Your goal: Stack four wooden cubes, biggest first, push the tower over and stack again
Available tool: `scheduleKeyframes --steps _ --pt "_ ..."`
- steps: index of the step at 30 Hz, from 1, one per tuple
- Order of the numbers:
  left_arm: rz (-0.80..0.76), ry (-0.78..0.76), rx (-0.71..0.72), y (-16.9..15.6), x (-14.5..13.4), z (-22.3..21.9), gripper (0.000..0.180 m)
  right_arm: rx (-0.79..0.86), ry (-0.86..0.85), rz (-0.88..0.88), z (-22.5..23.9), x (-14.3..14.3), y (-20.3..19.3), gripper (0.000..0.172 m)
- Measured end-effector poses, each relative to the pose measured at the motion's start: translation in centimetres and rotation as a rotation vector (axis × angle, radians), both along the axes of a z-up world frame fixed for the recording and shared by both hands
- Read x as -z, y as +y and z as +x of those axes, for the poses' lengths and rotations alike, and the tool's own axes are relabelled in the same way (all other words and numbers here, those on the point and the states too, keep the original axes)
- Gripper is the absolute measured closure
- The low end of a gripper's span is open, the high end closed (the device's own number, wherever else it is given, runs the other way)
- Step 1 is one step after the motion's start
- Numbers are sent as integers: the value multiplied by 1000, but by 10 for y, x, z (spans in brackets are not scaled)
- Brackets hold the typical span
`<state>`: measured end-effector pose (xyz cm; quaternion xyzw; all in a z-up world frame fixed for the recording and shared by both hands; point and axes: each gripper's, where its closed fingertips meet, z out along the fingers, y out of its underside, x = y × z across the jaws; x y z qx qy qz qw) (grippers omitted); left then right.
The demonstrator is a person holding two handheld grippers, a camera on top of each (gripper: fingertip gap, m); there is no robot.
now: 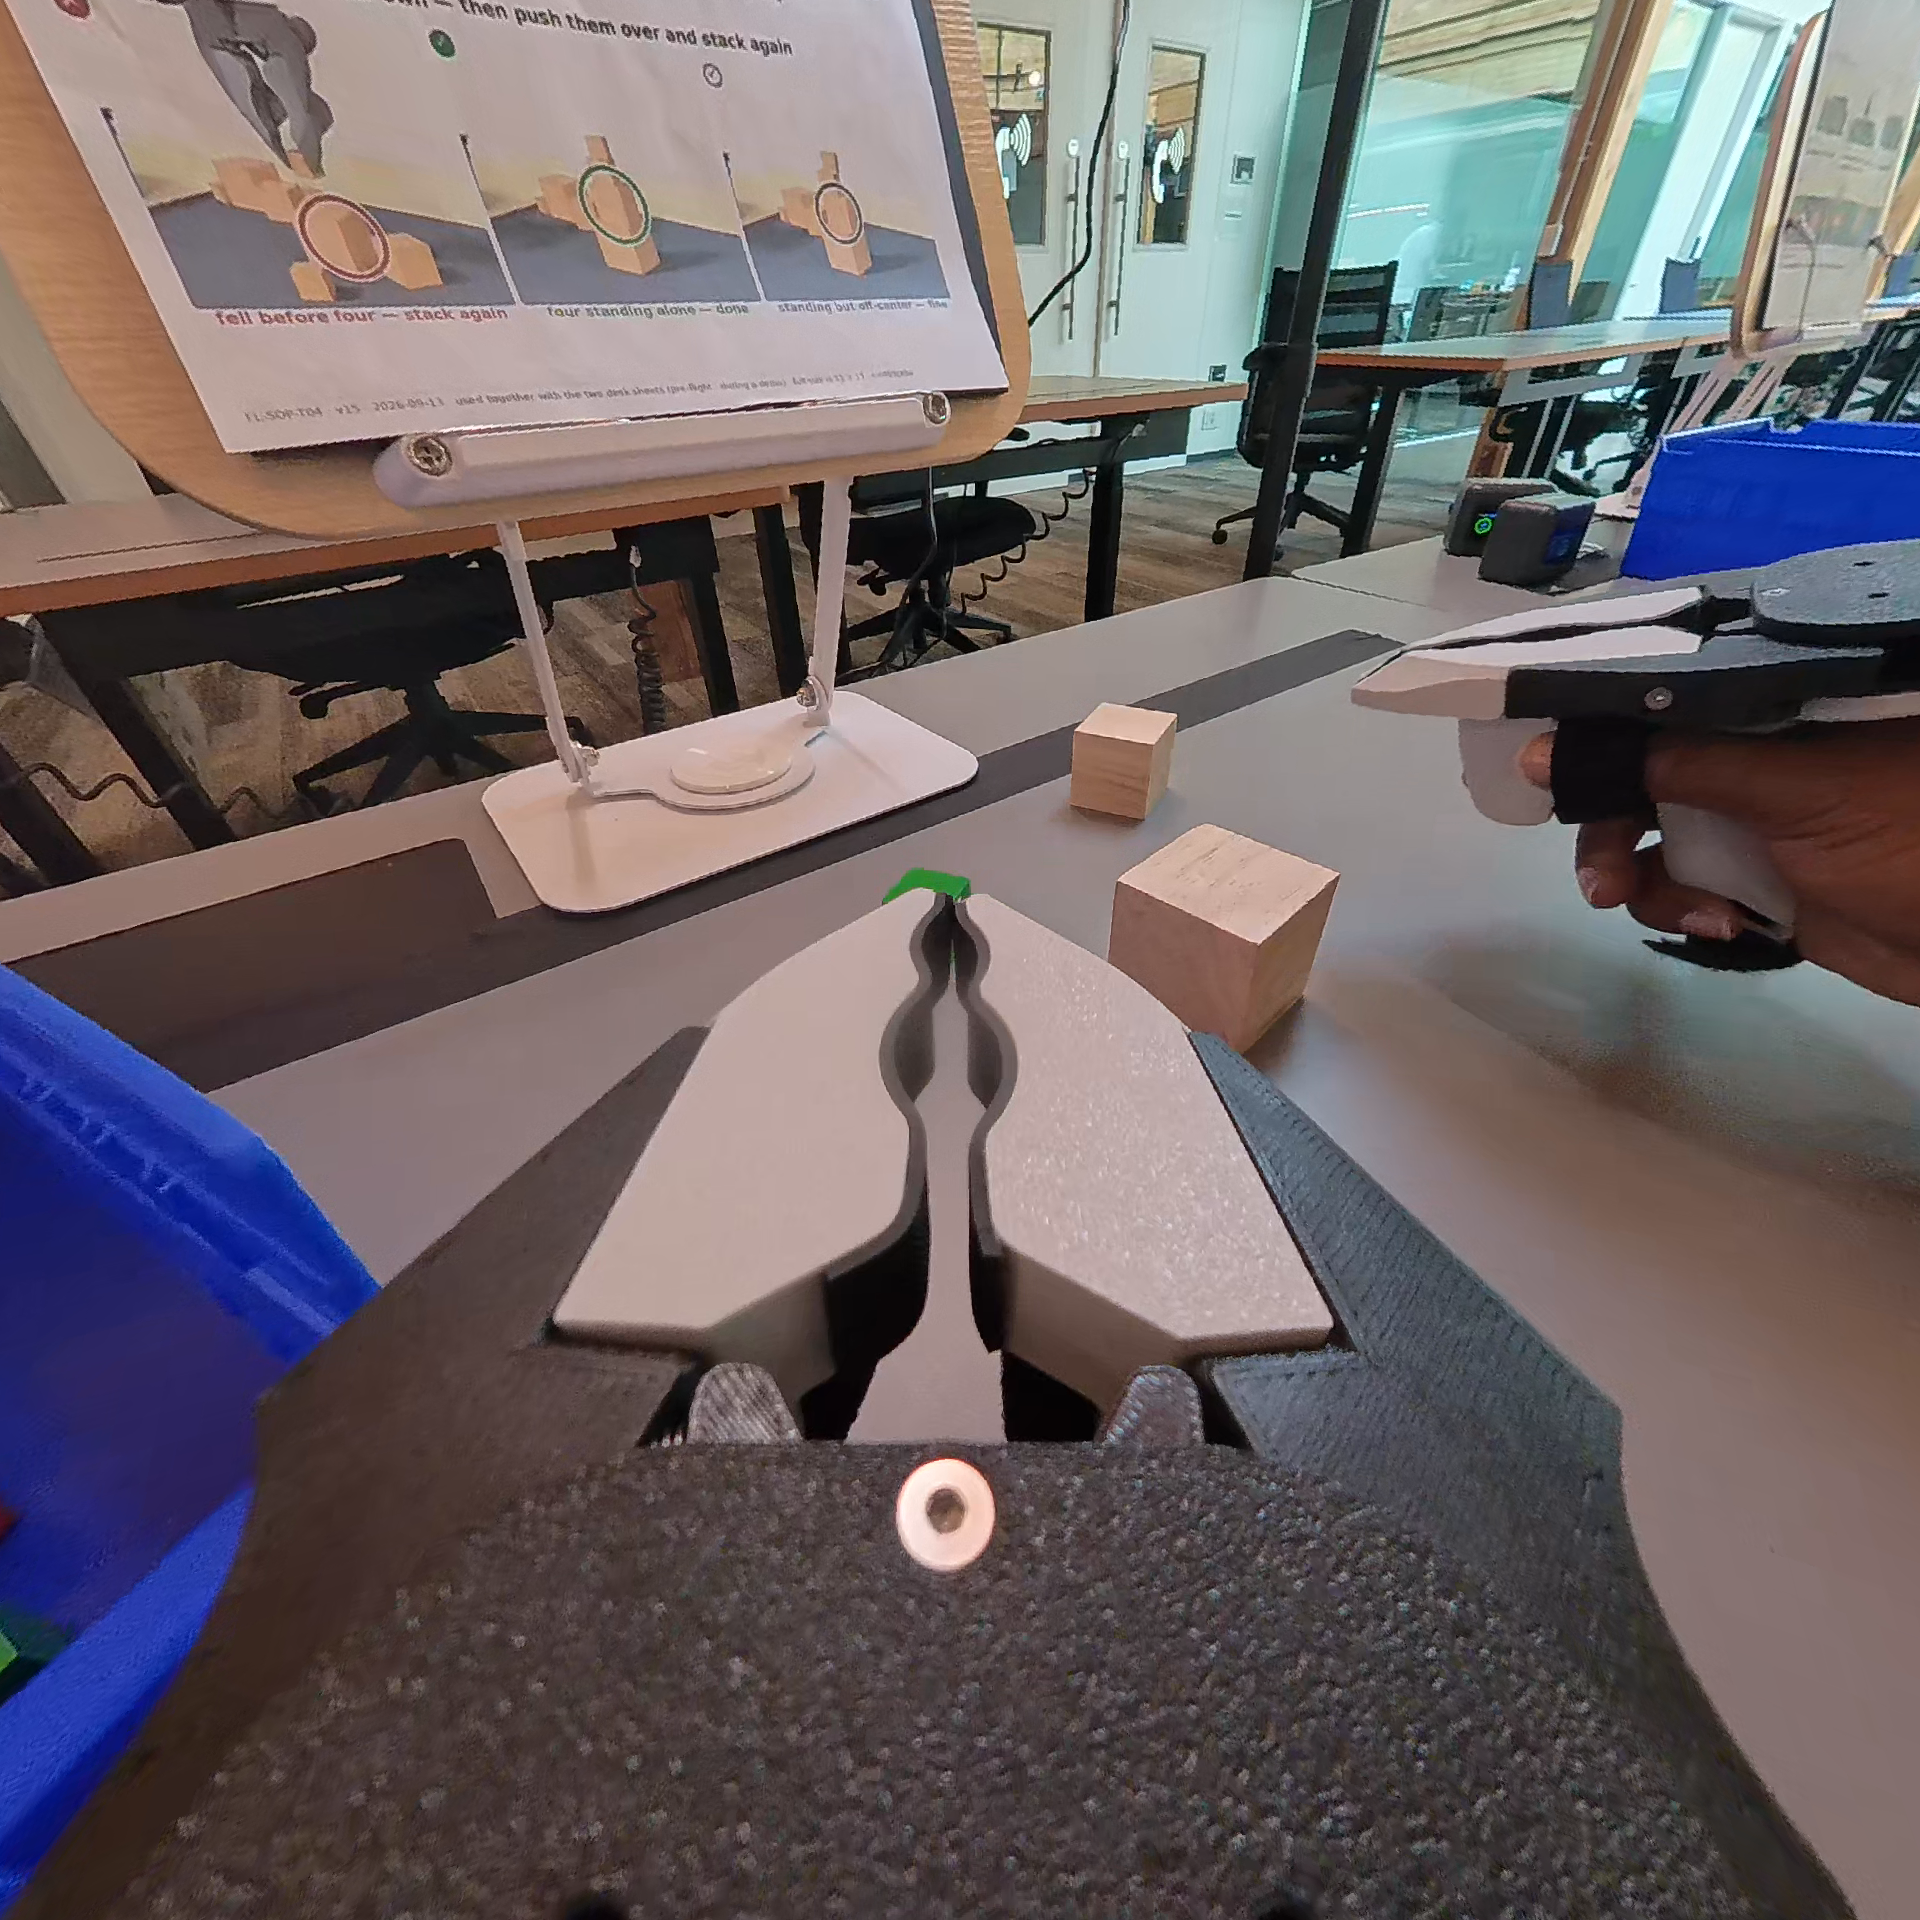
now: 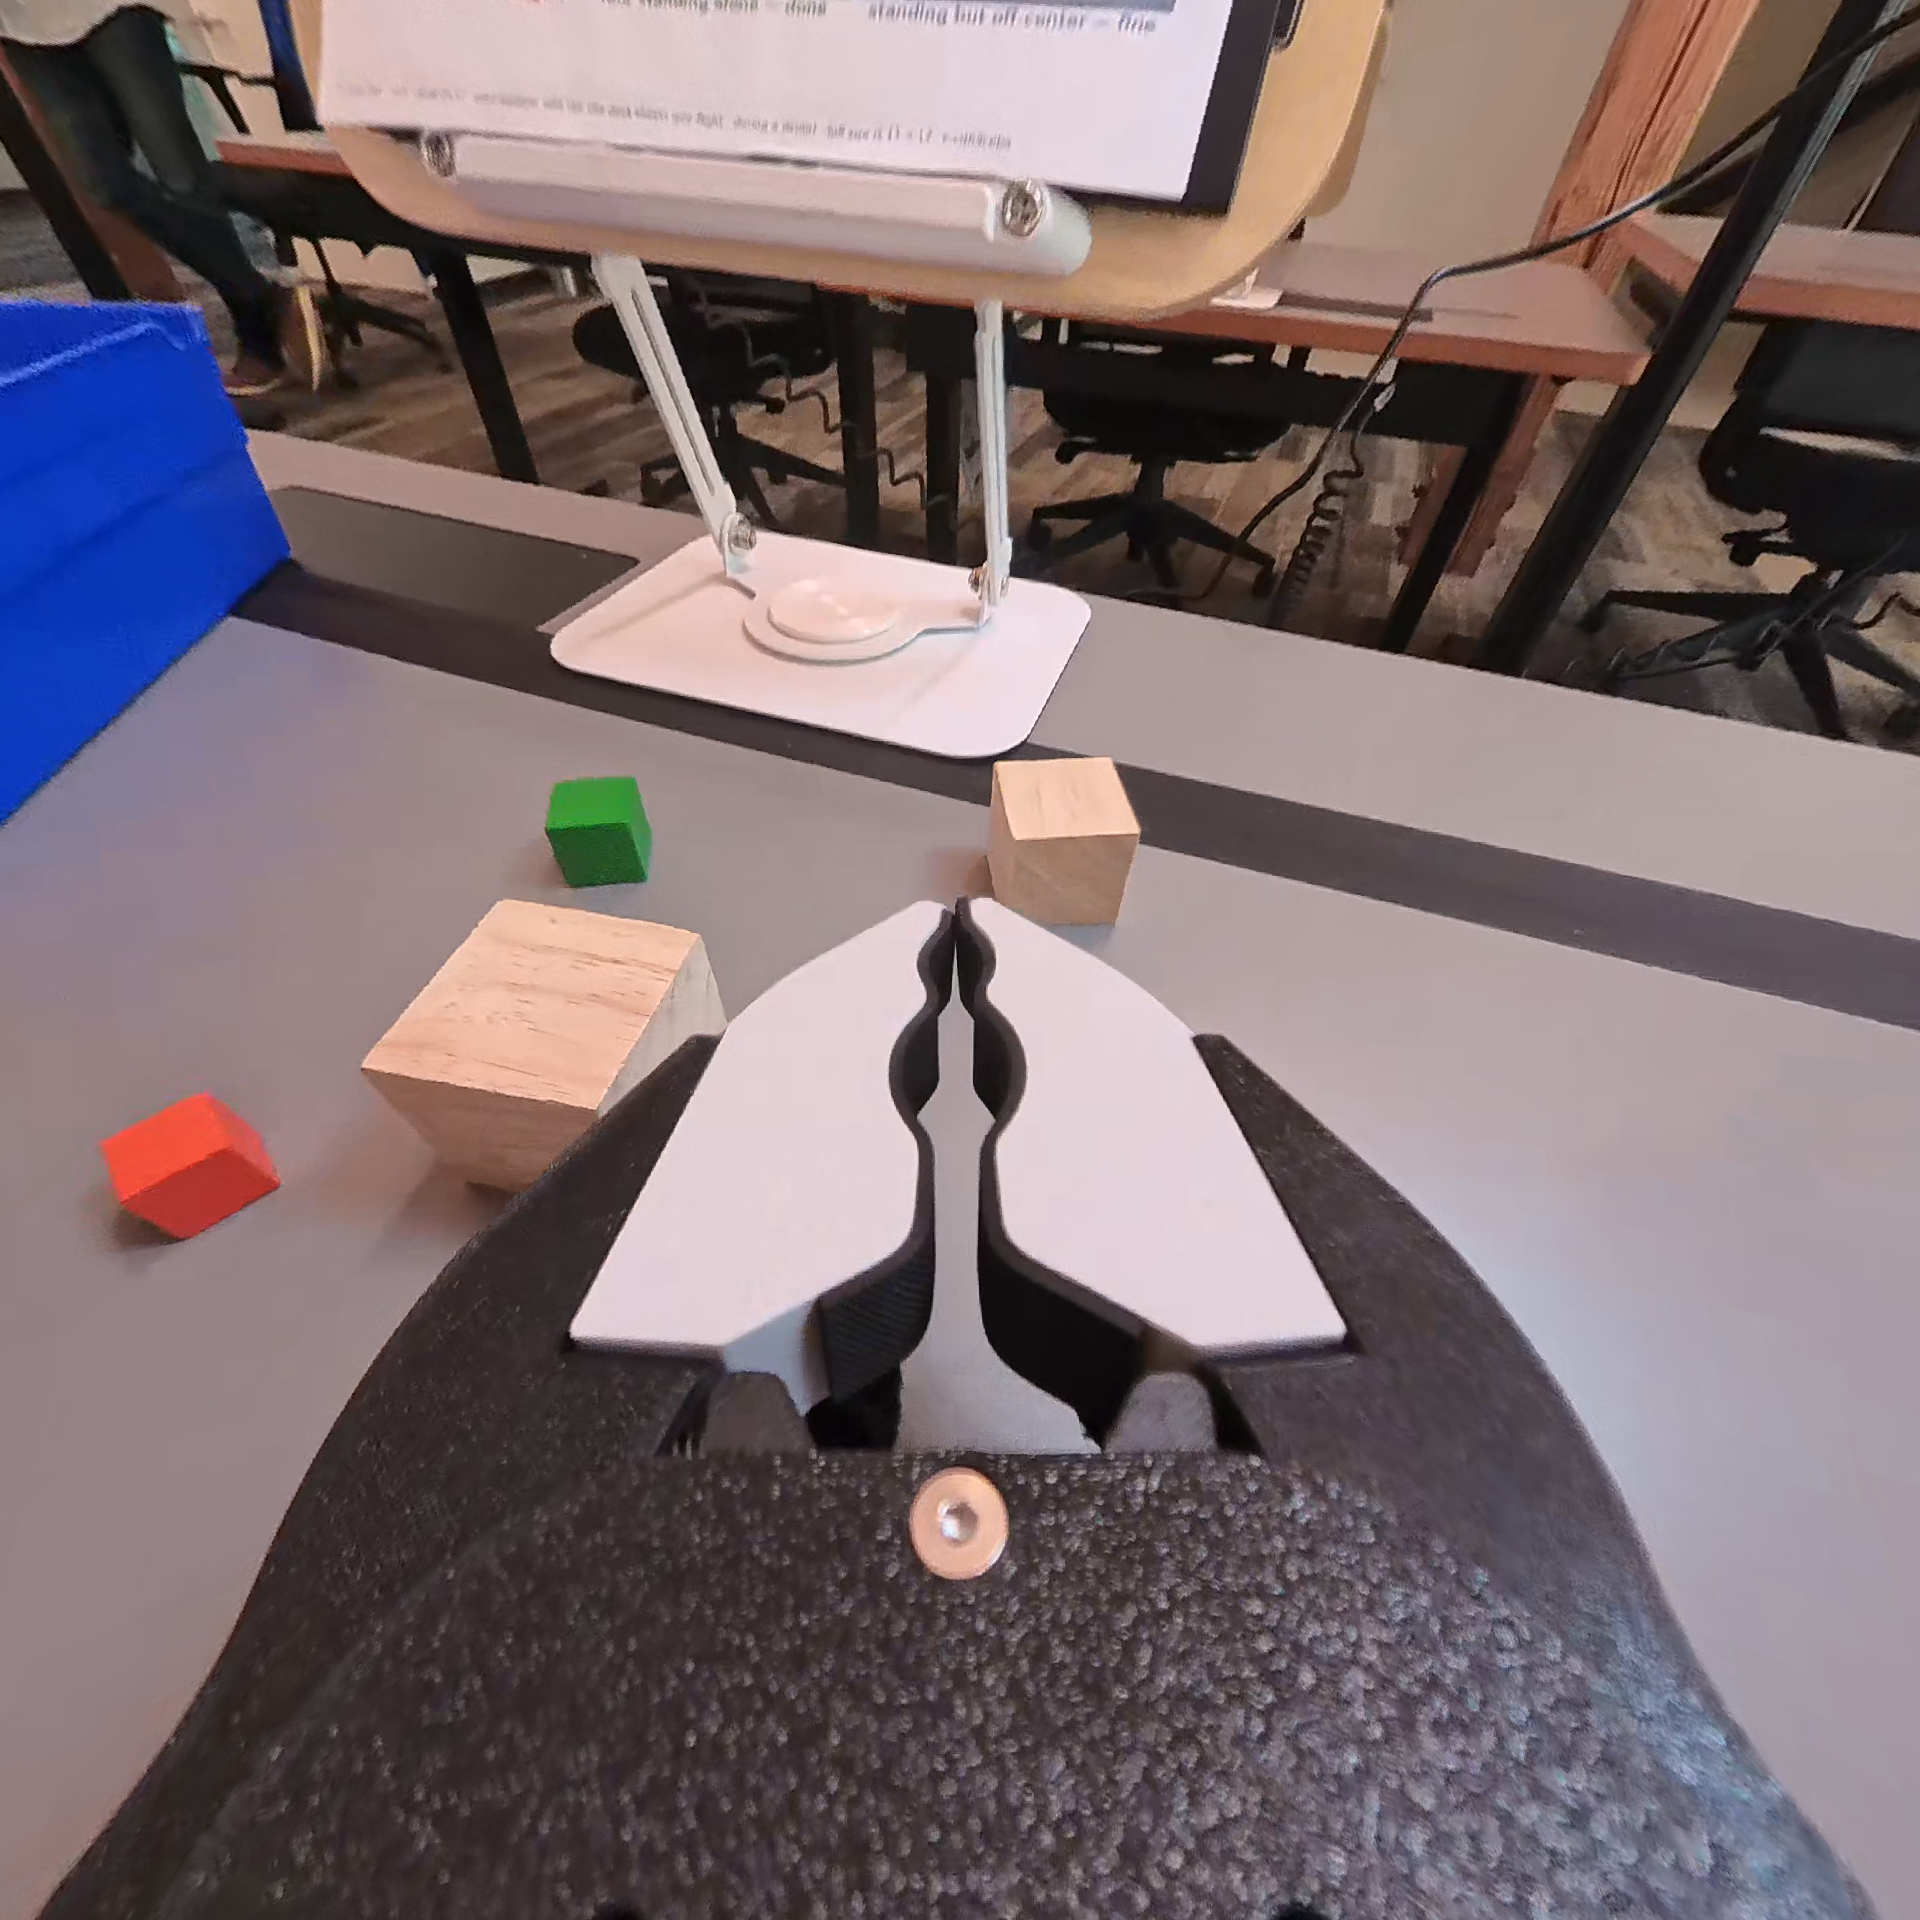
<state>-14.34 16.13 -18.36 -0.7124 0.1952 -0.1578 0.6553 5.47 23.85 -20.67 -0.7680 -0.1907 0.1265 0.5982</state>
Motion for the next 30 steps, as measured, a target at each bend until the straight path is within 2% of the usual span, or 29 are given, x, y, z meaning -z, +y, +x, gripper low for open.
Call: scheduleKeyframes --steps 8,17,20,23,26,30 --pt "-2 -9 -17 -1 -2 -3 180 13 42 83 10 -26 -7 172" --pt "16 -8 -27 -1 -5 -6 180 18 45 270 39 -88 -29 171" --pt "38 -4 -42 0 -8 -11 180 24 44 313 51 -101 -37 171" --pt "64 0 -60 2 -14 -18 180 -33 45 323 50 -98 -41 171" --pt "74 -7 -78 5 -17 -26 180 -100 35 305 40 -82 -39 171" --pt "81 -10 -92 6 -20 -31 180 -56 -21 255 36 -58 -31 168"
